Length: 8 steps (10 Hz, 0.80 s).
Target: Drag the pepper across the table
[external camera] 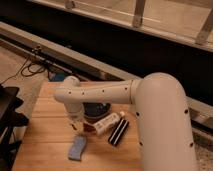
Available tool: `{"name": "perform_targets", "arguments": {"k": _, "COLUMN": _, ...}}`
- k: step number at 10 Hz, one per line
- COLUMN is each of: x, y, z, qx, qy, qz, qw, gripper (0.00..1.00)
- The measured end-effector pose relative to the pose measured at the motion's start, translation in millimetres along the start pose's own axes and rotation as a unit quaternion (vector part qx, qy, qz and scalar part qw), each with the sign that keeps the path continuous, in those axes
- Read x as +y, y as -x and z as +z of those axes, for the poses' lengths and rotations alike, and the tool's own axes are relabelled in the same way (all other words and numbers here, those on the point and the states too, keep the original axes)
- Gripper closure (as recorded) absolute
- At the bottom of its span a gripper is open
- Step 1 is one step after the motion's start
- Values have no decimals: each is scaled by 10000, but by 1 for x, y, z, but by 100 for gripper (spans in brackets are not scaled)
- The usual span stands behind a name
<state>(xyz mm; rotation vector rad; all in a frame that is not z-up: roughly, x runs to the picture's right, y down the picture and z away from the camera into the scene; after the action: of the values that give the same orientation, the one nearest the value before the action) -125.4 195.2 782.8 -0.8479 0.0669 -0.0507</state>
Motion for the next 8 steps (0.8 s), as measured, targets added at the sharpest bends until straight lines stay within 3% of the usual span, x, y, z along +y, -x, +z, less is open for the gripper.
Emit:
{"name": "perform_targets", "arguments": {"k": 5, "x": -4, "y": -45, "z": 5, "qx": 42, "qy": 121, "qz": 673, "qw": 9976, "gripper": 100}}
{"name": "perform_targets", "arguments": {"k": 6, "x": -3, "y": -60, "z": 4, "qx": 34, "qy": 82, "qz": 855, "qw": 9963, "gripper": 100}}
{"name": "perform_targets", "arguments": {"k": 8, "x": -2, "y": -68, "z": -1, "qx": 12, "qy": -36, "qz": 983, "qw": 9952, "gripper": 100}}
